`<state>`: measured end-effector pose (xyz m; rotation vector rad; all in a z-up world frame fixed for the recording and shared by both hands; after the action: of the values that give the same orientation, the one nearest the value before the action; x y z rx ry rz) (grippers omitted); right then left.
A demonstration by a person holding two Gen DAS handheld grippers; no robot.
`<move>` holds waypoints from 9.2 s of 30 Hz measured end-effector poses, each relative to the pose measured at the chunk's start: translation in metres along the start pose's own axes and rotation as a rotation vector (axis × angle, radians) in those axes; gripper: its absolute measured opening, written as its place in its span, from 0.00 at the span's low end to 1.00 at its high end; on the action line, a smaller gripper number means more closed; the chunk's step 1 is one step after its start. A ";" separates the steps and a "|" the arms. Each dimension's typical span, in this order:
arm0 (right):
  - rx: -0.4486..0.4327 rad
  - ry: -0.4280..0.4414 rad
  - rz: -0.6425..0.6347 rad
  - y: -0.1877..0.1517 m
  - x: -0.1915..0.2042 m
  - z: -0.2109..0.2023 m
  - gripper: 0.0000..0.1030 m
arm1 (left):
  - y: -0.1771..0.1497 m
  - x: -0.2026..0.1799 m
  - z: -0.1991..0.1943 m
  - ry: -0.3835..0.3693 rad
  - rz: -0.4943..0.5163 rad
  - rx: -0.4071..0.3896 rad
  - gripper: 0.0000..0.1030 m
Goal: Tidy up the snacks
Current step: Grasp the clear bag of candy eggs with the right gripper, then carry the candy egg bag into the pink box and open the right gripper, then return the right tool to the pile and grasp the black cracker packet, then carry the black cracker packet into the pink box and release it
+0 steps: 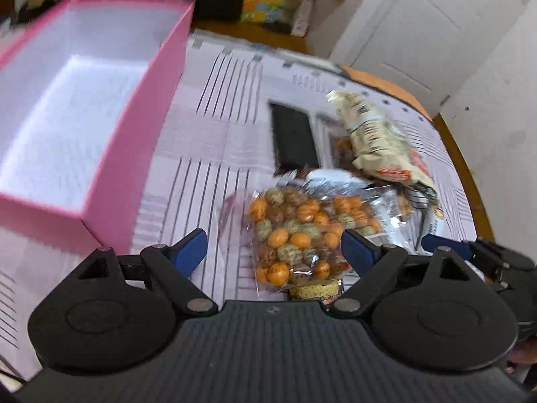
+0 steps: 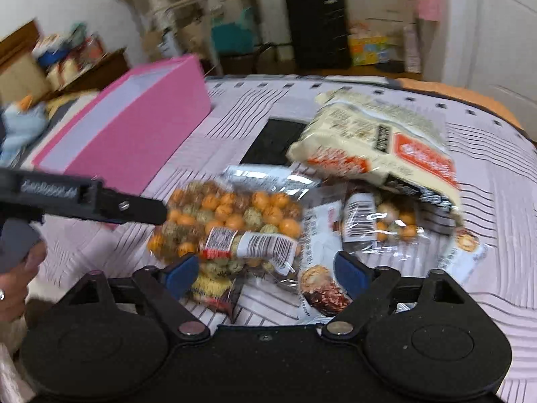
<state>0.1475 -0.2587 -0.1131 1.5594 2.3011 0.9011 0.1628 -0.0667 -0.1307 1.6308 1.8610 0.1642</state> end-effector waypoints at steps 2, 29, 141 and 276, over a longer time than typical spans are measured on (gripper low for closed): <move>0.002 -0.029 -0.064 -0.003 0.004 0.007 0.92 | -0.005 0.010 0.015 -0.010 -0.056 0.042 0.85; 0.021 -0.150 -0.427 -0.009 0.028 0.025 0.91 | -0.018 0.018 0.030 -0.125 -0.034 0.009 0.54; -0.007 0.067 -0.511 0.207 0.200 0.149 0.83 | 0.160 0.221 -0.012 -0.018 -0.239 -0.072 0.60; 0.095 0.103 -0.570 0.135 0.242 0.128 0.58 | 0.089 0.179 -0.041 -0.007 -0.250 0.098 0.50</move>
<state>0.2142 0.0387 -0.0962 0.8081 2.6734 0.7362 0.2131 0.1310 -0.1237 1.4428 2.0756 -0.0403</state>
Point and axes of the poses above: each gripper's, at about its wrist camera, not at the fingertips, and z roughly the way its jaws point, x to its left, y to its top, the point moved 4 cm from there along z, roughly the way its jaws point, and after that the axes turned 1 degree about -z, right-handed, at the moved point
